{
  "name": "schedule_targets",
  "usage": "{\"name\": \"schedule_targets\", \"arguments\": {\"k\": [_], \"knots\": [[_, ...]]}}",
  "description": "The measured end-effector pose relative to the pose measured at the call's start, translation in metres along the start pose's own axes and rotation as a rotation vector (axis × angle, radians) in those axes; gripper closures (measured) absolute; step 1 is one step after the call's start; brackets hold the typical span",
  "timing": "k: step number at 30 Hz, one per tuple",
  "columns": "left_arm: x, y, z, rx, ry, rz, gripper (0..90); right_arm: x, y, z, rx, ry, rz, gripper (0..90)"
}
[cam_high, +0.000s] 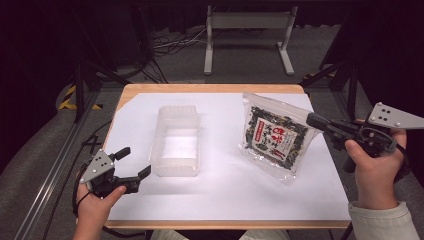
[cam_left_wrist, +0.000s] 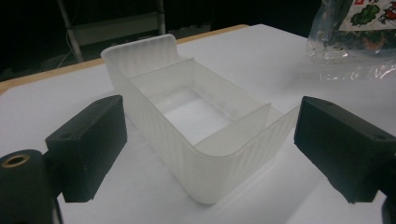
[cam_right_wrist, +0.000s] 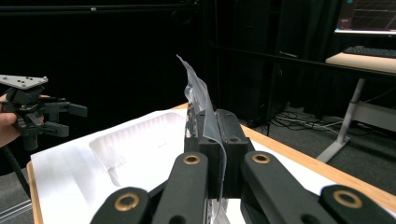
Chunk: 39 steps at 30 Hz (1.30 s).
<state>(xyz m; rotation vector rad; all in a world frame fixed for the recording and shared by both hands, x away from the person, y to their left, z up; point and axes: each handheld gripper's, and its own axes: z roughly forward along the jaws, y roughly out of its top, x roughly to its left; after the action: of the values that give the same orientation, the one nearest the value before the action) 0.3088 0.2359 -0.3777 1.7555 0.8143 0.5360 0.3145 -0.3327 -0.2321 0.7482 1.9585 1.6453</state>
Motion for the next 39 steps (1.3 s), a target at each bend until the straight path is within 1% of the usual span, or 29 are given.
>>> {"name": "schedule_targets", "arguments": {"k": [5, 7, 9, 11, 14, 17, 18, 20, 23, 24, 26, 29, 31, 32, 34, 35, 38, 39], "knots": [[-0.003, 0.008, 0.005, -0.001, -0.004, -0.005, 10.3, 0.004, 0.007, 0.01, 0.001, 0.021, -0.018, 90.0], [-0.004, 0.013, 0.009, 0.001, -0.018, -0.005, 10.3, 0.006, 0.009, 0.013, -0.001, 0.032, -0.024, 90.0], [-0.006, 0.017, 0.013, 0.0, -0.025, 0.006, 10.3, 0.007, 0.011, 0.016, -0.003, 0.04, -0.025, 90.0], [-0.009, 0.022, 0.017, 0.0, -0.038, 0.004, 10.0, 0.007, 0.011, 0.019, -0.006, 0.049, -0.024, 90.0], [-0.013, 0.03, 0.023, -0.013, -0.053, 0.008, 9.6, 0.008, 0.012, 0.023, -0.009, 0.06, -0.023, 90.0], [-0.017, 0.034, 0.03, -0.01, -0.069, 0.006, 9.1, 0.008, 0.012, 0.025, -0.013, 0.068, -0.024, 90.0], [-0.017, 0.034, 0.03, -0.01, -0.069, 0.006, 8.8, 0.009, 0.013, 0.026, -0.013, 0.07, -0.024, 90.0], [-0.019, 0.038, 0.037, -0.005, -0.087, 0.006, 8.5, 0.009, 0.013, 0.027, -0.015, 0.074, -0.027, 90.0], [-0.025, 0.045, 0.046, -0.018, -0.105, 0.033, 8.1, 0.01, 0.014, 0.03, -0.022, 0.084, -0.034, 90.0], [-0.025, 0.045, 0.046, -0.018, -0.105, 0.033, 7.9, 0.01, 0.014, 0.03, -0.022, 0.084, -0.034, 90.0], [-0.029, 0.048, 0.051, -0.026, -0.12, 0.041, 7.7, 0.011, 0.015, 0.031, -0.023, 0.091, -0.035, 90.0], [-0.033, 0.054, 0.058, -0.048, -0.149, 0.043, 7.4, 0.012, 0.015, 0.034, -0.025, 0.104, -0.033, 90.0], [-0.036, 0.057, 0.062, -0.066, -0.168, 0.036, 7.4, 0.013, 0.015, 0.036, -0.028, 0.115, -0.035, 90.0], [-0.038, 0.059, 0.064, -0.065, -0.176, 0.034, 7.4, 0.013, 0.015, 0.037, -0.031, 0.119, -0.037, 90.0], [-0.041, 0.063, 0.069, -0.066, -0.185, 0.041, 7.5, 0.015, 0.015, 0.039, -0.031, 0.13, -0.037, 90.0], [-0.045, 0.067, 0.074, -0.064, -0.199, 0.05, 7.6, 0.015, 0.015, 0.04, -0.032, 0.132, -0.038, 90.0], [-0.051, 0.074, 0.083, -0.074, -0.227, 0.057, 7.5, 0.018, 0.015, 0.044, -0.036, 0.147, -0.043, 90.0], [-0.051, 0.074, 0.083, -0.074, -0.227, 0.057, 7.5, 0.018, 0.015, 0.044, -0.036, 0.147, -0.043, 90.0]]}}
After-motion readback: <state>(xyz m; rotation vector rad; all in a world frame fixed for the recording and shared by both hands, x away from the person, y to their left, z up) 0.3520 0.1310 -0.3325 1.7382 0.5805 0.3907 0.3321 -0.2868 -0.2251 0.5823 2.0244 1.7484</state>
